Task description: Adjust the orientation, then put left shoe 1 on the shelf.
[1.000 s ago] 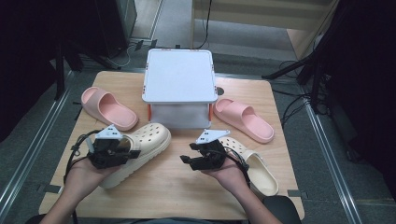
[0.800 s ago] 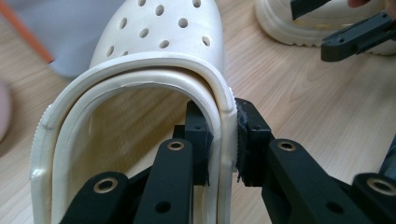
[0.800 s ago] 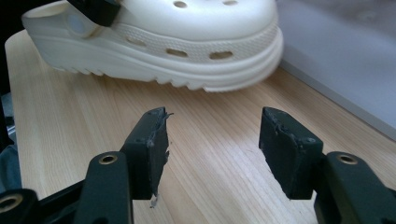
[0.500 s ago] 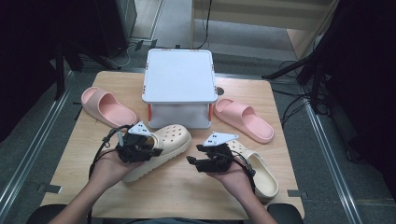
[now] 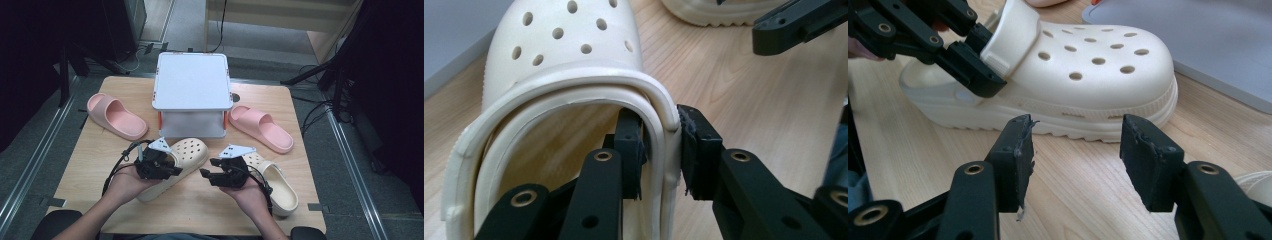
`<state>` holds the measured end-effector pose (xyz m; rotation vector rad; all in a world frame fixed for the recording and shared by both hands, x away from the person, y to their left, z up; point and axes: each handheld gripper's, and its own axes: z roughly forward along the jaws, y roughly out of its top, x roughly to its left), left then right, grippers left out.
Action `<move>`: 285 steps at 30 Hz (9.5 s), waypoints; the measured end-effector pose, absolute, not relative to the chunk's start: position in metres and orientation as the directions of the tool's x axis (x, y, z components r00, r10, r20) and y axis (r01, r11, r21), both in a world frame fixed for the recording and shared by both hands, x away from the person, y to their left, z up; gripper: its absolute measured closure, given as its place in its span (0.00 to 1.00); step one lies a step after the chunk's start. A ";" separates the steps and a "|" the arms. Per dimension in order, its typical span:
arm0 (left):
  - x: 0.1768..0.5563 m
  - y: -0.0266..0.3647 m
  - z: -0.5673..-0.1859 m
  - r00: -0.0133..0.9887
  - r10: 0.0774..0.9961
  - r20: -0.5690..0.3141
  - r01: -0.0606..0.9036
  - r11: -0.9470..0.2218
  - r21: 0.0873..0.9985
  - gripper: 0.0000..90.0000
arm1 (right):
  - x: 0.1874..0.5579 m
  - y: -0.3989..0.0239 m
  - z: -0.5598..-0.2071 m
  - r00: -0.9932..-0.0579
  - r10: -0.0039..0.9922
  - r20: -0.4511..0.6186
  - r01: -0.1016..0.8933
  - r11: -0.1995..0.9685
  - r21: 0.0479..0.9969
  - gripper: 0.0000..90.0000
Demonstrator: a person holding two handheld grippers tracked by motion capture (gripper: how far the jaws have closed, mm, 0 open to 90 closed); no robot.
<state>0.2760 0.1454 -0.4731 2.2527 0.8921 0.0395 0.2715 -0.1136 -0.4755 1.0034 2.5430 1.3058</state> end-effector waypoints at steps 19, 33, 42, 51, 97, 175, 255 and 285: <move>0.279 0.206 -0.443 0.733 0.646 -0.213 0.584 -0.436 0.685 0.85 | 0.281 -0.091 -0.481 -0.777 0.596 0.202 0.522 0.431 0.736 0.84; 0.309 0.227 -0.474 0.688 0.693 -0.217 0.636 -0.430 0.641 0.94 | 0.285 -0.070 -0.497 -0.764 0.618 0.187 0.537 0.447 0.715 0.98; 0.310 0.219 -0.482 0.693 0.689 -0.213 0.640 -0.453 0.621 0.97 | 0.284 -0.064 -0.506 -0.770 0.617 0.162 0.529 0.475 0.703 0.97; 0.303 0.221 -0.483 0.680 0.697 -0.230 0.654 -0.433 0.621 0.97 | 0.287 -0.064 -0.507 -0.776 0.608 0.165 0.524 0.478 0.704 0.97; 0.284 0.218 -0.464 0.679 0.687 -0.257 0.633 -0.371 0.680 0.74 | 0.309 -0.073 -0.485 -0.755 0.629 0.186 0.529 0.415 0.740 0.81; 0.409 0.203 -0.374 0.688 0.715 -0.126 0.564 -0.417 0.712 0.89 | 0.279 -0.043 -0.503 -0.651 0.724 0.226 0.633 0.355 0.688 0.53; 0.412 0.206 -0.378 0.720 0.681 -0.133 0.533 -0.420 0.734 0.90 | 0.357 -0.057 -0.461 -0.554 0.802 0.223 0.632 0.231 0.740 0.61; 0.411 0.207 -0.379 0.722 0.679 -0.134 0.529 -0.416 0.740 0.90 | 0.269 -0.073 -0.487 -0.702 0.680 0.211 0.570 0.359 0.739 1.00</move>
